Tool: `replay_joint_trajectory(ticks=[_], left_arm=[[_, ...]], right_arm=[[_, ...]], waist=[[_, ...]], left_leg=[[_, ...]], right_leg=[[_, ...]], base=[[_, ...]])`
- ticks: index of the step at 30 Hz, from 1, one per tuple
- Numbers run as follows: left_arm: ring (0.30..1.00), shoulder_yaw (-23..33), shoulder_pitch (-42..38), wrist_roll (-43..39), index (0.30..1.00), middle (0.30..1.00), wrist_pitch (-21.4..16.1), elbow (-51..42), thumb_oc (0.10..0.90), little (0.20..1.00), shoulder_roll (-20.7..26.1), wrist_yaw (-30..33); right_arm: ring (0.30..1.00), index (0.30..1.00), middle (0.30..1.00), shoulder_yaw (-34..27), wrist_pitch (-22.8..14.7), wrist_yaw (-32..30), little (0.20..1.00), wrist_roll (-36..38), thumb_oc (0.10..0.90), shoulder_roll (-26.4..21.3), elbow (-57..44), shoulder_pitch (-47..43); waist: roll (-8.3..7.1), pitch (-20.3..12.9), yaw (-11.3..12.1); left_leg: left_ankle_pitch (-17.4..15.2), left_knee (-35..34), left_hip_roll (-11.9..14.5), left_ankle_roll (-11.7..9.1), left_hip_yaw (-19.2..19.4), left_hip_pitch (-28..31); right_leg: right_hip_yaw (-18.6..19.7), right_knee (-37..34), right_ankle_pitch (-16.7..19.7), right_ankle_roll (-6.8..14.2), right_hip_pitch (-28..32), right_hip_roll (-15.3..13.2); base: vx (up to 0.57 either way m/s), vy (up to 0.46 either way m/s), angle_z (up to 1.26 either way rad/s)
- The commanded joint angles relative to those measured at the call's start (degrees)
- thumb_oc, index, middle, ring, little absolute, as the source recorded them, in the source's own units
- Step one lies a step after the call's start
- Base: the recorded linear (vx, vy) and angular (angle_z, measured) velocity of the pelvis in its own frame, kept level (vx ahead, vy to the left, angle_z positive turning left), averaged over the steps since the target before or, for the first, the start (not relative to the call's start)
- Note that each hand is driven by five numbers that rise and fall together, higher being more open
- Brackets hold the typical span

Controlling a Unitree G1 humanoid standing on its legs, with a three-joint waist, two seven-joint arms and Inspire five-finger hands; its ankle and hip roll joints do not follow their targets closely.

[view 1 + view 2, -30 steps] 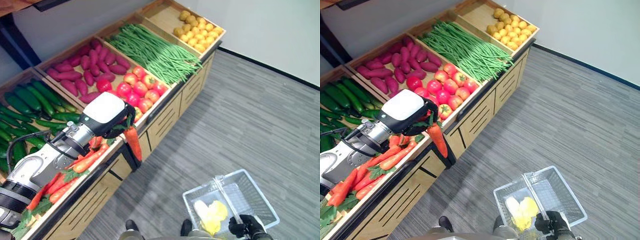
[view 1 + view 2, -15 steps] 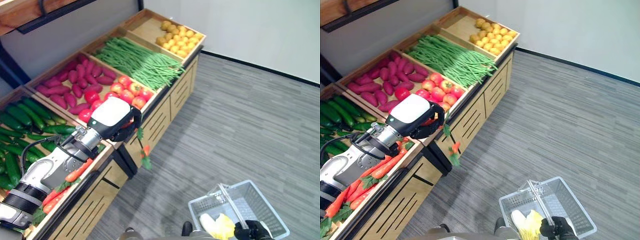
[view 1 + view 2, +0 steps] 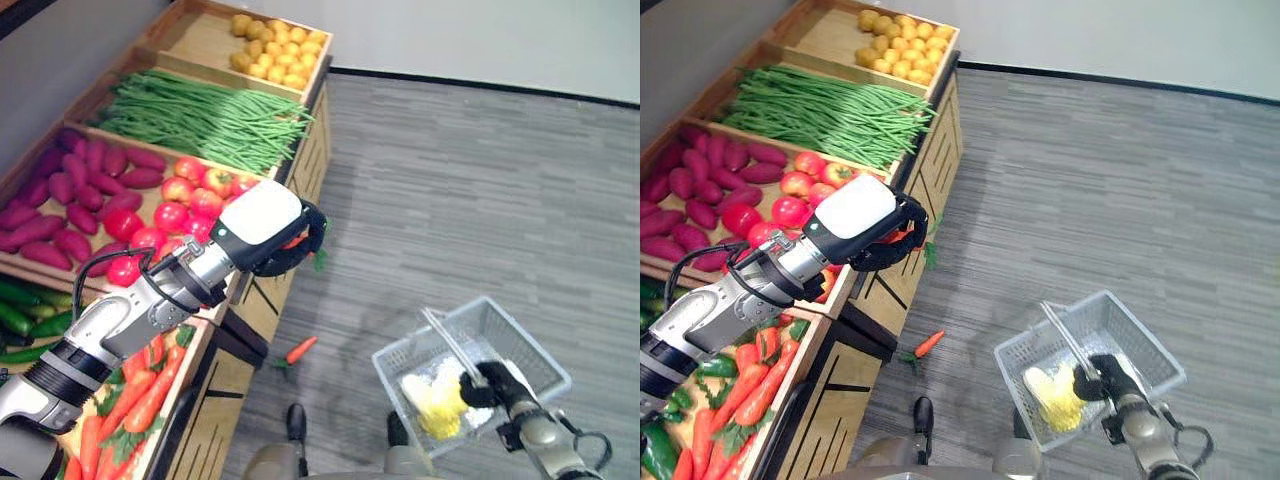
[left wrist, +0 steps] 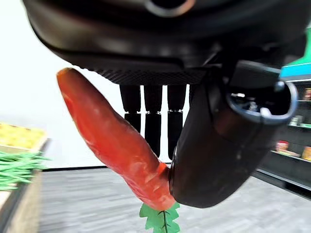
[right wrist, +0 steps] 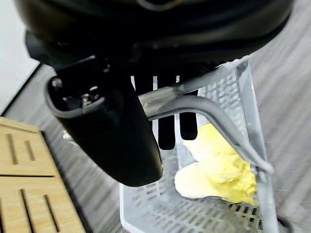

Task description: Get the vegetables into the basket

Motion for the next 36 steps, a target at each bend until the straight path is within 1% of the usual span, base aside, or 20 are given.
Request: replay_joint_trajectory(ticks=[1, 3, 4, 5, 7, 10, 11, 16, 18, 22, 27, 36], left_arm=[[0.3, 0.5, -8.1, -5.6, 0.3, 0.3, -2.3, -2.4, 0.4, 0.3, -2.2, 2.1], [0.3, 0.5, -8.0, -6.0, 0.3, 0.3, -2.3, -2.6, 0.4, 0.3, -2.3, 1.7], [0.3, -0.2, -7.9, -7.0, 0.3, 0.3, -2.6, -3.8, 0.4, 0.3, -3.2, 0.9], [0.3, -0.6, -8.2, -7.2, 0.3, 0.3, -2.7, -4.2, 0.4, 0.3, -3.5, 0.5], [0.3, -1.1, -8.5, -7.7, 0.3, 0.3, -2.6, -4.4, 0.4, 0.3, -4.0, 0.1], [0.3, -2.9, -8.6, -8.8, 0.3, 0.3, -2.8, -5.5, 0.4, 0.3, -6.1, -1.2], [0.3, -2.9, -8.6, -8.9, 0.3, 0.3, -2.8, -5.5, 0.4, 0.3, -6.1, -1.2], [0.3, -5.8, -9.4, -10.3, 0.3, 0.3, -3.1, -6.1, 0.4, 0.3, -8.5, -3.0], [0.3, -7.3, -9.6, -11.4, 0.3, 0.3, -3.1, -5.4, 0.4, 0.3, -10.2, -3.5], [0.3, -9.1, -9.7, -12.1, 0.3, 0.3, -2.8, -4.4, 0.4, 0.3, -12.1, -4.3], [0.3, -9.8, -9.3, -11.8, 0.3, 0.3, -2.4, -3.5, 0.4, 0.3, -14.0, -4.6], [0.3, -9.7, -8.3, -11.5, 0.3, 0.3, -2.1, -3.2, 0.4, 0.3, -14.9, -5.0]], right_arm=[[0.3, 0.3, 0.3, -0.1, -5.5, -1.9, 0.3, 0.0, 0.4, -7.5, -3.7, -7.8], [0.3, 0.3, 0.3, 0.3, -5.6, -1.7, 0.3, -0.4, 0.4, -7.7, -5.0, -8.3], [0.3, 0.3, 0.3, 1.4, -5.7, -1.6, 0.3, -1.0, 0.4, -8.4, -8.6, -10.1], [0.3, 0.3, 0.3, 1.7, -5.7, -1.5, 0.3, -1.0, 0.4, -8.6, -9.8, -10.8], [0.3, 0.3, 0.3, 2.0, -5.7, -1.4, 0.3, -0.8, 0.4, -8.8, -11.4, -11.4], [0.3, 0.3, 0.3, 3.0, -6.2, -1.2, 0.3, 0.3, 0.4, -9.0, -16.6, -14.1], [0.3, 0.3, 0.3, 2.9, -6.1, -1.2, 0.3, 0.3, 0.4, -9.1, -16.6, -14.1], [0.3, 0.3, 0.3, 4.3, -6.2, -1.8, 0.3, 2.8, 0.4, -7.1, -18.8, -19.1], [0.3, 0.3, 0.3, 5.3, -6.3, -2.2, 0.3, 4.3, 0.4, -5.7, -19.9, -22.3], [0.3, 0.3, 0.3, 6.8, -6.1, -1.9, 0.3, 5.7, 0.4, -5.3, -22.0, -25.4], [0.3, 0.3, 0.3, 7.2, -6.2, -1.9, 0.3, 6.6, 0.4, -4.3, -23.6, -26.5], [0.3, 0.3, 0.3, 5.8, -6.3, -2.2, 0.3, 6.7, 0.4, -3.9, -25.1, -25.3]], waist=[[-0.64, -5.2, 1.1], [-0.79, -5.3, 1.2], [-1.19, -5.8, 1.1], [-1.28, -5.9, 1.1], [-1.33, -5.9, 1.0], [-1.37, -6.1, 0.7], [-1.36, -6.1, 0.7], [-1.08, -6.6, 0.8], [-0.91, -6.8, 0.9], [-0.87, -7.1, 1.0], [-0.82, -7.5, 0.9], [-0.85, -8.1, 1.0]], left_leg=[[-4.7, 0.1, 4.1, -3.7, 1.6, 1.4], [-4.8, 0.1, 4.0, -3.7, 1.9, 1.5], [-5.1, 0.1, 4.1, -3.8, 2.7, 1.8], [-5.2, 0.1, 4.1, -3.8, 2.8, 1.8], [-5.2, 0.1, 4.0, -3.8, 3.0, 1.9], [-5.2, 0.1, 4.2, -3.9, 3.3, 2.5], [-5.2, 0.1, 4.2, -3.9, 3.3, 2.5], [-5.4, 0.1, 4.5, -4.1, 3.6, 3.2], [-5.3, 0.1, 4.6, -4.2, 3.7, 3.4], [-5.3, 0.1, 4.8, -4.4, 3.7, 3.7], [-5.4, 0.1, 4.9, -4.3, 3.9, 4.0], [-5.5, 0.1, 5.0, -4.2, 3.6, 4.2]], right_leg=[[0.0, 2.4, -5.5, 2.7, 0.8, 0.7], [0.1, 1.8, -5.1, 2.7, 0.7, 0.6], [-0.2, 0.6, -4.1, 3.0, 0.9, 0.2], [-0.2, 0.3, -3.9, 3.0, 0.9, 0.2], [-0.3, 0.2, -3.8, 3.0, 1.0, 0.1], [-0.3, -0.1, -3.6, 3.1, 1.2, 0.1], [-0.3, -0.1, -3.6, 3.1, 1.2, 0.1], [-0.4, -0.1, -3.6, 3.1, 1.5, 0.4], [-0.4, -0.1, -3.6, 3.1, 1.6, 0.5], [-0.5, -0.1, -3.6, 3.0, 1.9, 0.5], [-0.3, -0.1, -3.7, 3.0, 2.0, 0.7], [-0.6, -0.1, -3.9, 2.7, 2.4, 0.8]], base=[[-0.02, 0.045, -0.25], [-0.01, 0.025, -0.22], [-0.01, 0.009, -0.22], [-0.01, 0.009, -0.15], [0.0, -0.002, -0.07], [0.0, -0.013, -0.05], [0.01, -0.019, -0.07], [0.01, -0.02, -0.05], [0.0, -0.013, -0.02], [0.0, 0.0, 0.0], [0.0, 0.0, 0.0], [0.0, 0.0, 0.0]])
